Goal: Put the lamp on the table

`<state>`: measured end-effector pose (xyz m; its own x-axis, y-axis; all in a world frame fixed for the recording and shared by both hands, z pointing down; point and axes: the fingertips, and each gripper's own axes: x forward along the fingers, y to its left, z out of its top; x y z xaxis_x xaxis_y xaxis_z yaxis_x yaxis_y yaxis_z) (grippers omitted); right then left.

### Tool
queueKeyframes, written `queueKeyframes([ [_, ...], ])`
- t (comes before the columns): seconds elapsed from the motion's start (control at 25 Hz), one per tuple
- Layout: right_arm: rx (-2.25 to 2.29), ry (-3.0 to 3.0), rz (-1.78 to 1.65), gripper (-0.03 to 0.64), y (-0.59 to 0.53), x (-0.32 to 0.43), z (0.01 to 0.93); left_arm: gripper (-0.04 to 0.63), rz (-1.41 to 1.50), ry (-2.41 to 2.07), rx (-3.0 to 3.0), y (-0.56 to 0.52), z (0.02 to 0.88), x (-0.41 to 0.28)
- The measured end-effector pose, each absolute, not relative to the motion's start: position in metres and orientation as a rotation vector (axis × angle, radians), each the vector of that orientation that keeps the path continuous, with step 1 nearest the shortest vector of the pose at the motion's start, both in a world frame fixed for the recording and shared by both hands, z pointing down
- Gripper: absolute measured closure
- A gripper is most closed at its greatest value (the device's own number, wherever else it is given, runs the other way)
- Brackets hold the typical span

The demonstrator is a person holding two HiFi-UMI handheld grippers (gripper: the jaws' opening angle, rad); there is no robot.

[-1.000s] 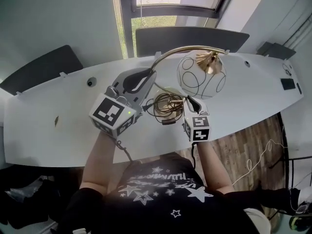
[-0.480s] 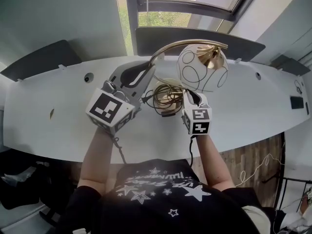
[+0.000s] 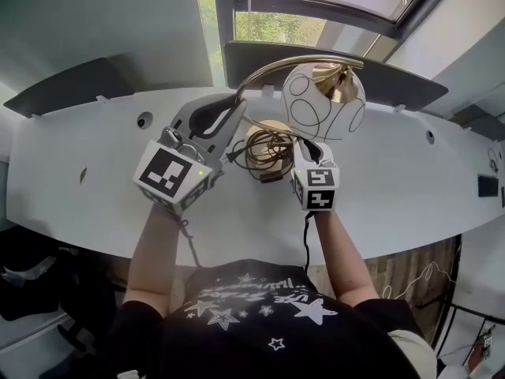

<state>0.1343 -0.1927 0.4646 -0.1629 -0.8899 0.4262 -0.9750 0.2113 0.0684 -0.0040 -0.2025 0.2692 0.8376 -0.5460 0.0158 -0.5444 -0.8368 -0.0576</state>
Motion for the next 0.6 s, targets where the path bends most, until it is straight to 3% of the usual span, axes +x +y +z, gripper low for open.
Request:
queueKeyframes([
  [0.6, 1.625, -2.176, 0.3, 0.569, -0.223, 0.128, 0.47, 0.565, -0.106, 1.036, -2.915, -0.219, 0.272, -0.011],
])
